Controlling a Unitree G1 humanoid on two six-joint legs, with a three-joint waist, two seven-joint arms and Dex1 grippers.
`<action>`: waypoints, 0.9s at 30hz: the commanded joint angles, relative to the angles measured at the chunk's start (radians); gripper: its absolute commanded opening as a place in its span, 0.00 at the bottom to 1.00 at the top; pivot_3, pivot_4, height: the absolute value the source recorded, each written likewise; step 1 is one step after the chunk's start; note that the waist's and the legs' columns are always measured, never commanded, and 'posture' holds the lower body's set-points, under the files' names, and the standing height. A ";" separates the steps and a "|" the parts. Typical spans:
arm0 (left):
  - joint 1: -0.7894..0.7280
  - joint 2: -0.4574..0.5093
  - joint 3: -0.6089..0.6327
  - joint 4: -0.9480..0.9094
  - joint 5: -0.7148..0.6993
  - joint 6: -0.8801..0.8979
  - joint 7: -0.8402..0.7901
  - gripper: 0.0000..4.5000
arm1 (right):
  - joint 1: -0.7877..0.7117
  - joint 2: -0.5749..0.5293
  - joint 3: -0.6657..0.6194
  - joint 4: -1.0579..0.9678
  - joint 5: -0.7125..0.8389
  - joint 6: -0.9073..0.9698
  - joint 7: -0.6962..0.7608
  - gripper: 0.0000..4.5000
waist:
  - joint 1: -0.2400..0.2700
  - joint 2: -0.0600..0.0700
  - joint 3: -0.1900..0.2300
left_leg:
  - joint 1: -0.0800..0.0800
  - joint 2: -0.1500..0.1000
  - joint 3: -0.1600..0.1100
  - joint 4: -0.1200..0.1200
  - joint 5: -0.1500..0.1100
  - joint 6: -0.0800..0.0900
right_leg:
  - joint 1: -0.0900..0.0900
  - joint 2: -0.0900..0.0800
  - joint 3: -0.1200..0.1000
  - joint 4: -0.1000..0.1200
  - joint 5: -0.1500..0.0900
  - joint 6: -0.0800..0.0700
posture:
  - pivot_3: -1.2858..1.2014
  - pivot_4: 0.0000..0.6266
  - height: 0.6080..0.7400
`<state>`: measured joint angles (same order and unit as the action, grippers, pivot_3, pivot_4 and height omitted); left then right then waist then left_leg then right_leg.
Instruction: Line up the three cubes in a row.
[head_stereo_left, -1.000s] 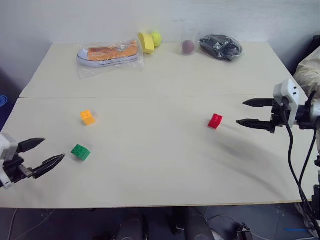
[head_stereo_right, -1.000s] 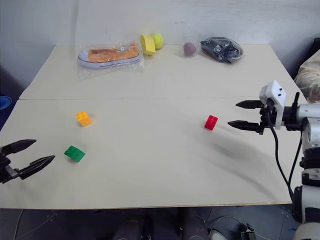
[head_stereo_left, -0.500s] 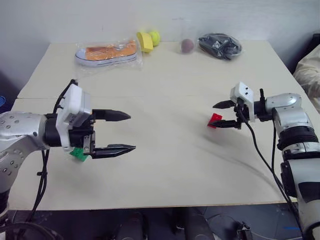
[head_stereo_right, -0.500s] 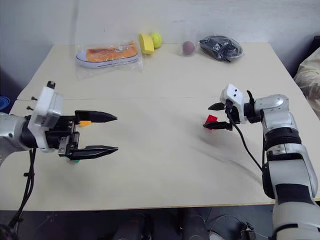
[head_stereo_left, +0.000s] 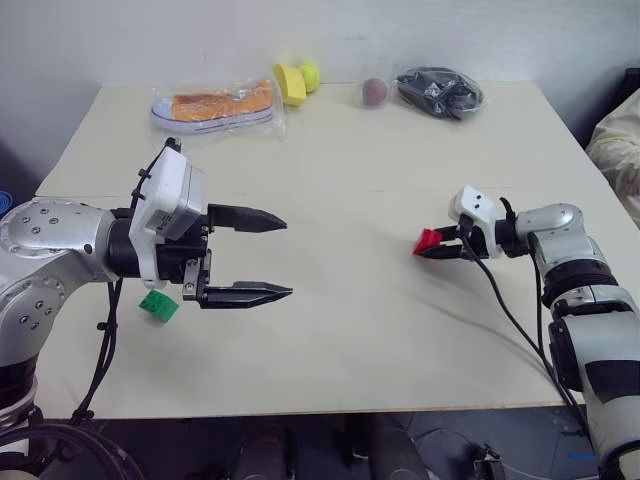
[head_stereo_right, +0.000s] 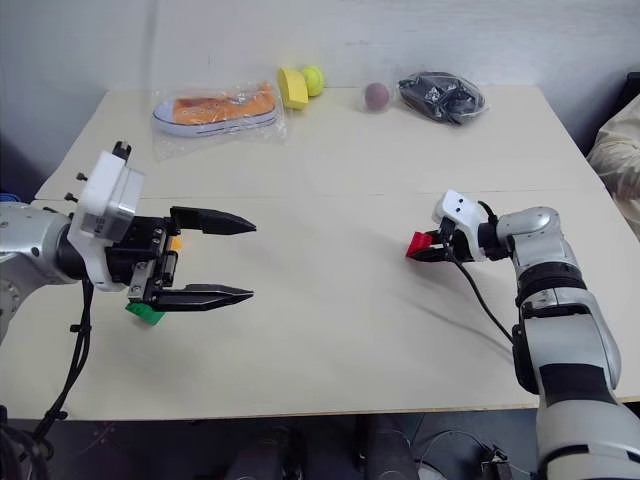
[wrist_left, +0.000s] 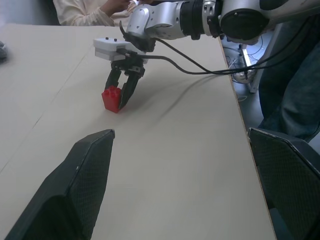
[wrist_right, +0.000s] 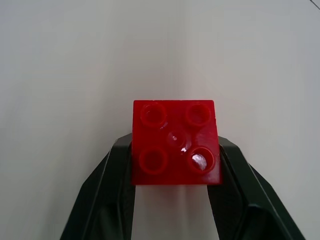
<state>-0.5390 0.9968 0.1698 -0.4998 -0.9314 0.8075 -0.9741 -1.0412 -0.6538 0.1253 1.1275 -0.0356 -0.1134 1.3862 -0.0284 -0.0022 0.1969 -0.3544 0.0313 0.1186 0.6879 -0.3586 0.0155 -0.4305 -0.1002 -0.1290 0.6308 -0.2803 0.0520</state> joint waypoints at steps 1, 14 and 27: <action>0.003 0.006 -0.012 -0.012 0.018 -0.018 -0.028 1.00 | 0.097 -0.031 -0.010 -0.273 0.111 0.045 0.170 0.33 | 0.001 0.000 0.000 | 0.000 0.000 0.000 0.000 0.000 0.000 | 0.000 0.000 0.000 0.000 0.000 0.000 | 0.52 0.24 1.00; 0.119 0.019 -0.127 -0.071 0.183 -0.163 -0.164 1.00 | 0.620 -0.082 0.046 -1.247 0.230 0.390 -0.007 0.33 | 0.020 0.000 0.000 | 0.000 0.000 -0.001 0.005 -0.001 -0.001 | 0.001 0.001 0.001 0.004 0.000 0.000 | 0.52 0.24 1.00; 0.145 -0.004 -0.125 -0.036 0.223 -0.206 -0.186 1.00 | 0.650 -0.107 0.104 -1.217 0.162 0.305 -0.051 0.63 | 0.027 0.000 0.000 | 0.000 0.000 -0.001 0.006 -0.001 0.000 | 0.001 0.001 0.001 0.000 0.000 0.000 | 0.52 0.24 1.00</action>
<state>-0.3986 0.9970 0.0258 -0.5352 -0.7130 0.6194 -1.1569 -0.3824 -0.7429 0.2326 -0.0738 0.1233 0.1958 1.3326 -0.0012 -0.0023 0.1969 -0.3544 0.0315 0.1179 0.6939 -0.3599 0.0154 -0.4298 -0.0990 -0.1281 0.6304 -0.2804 0.0518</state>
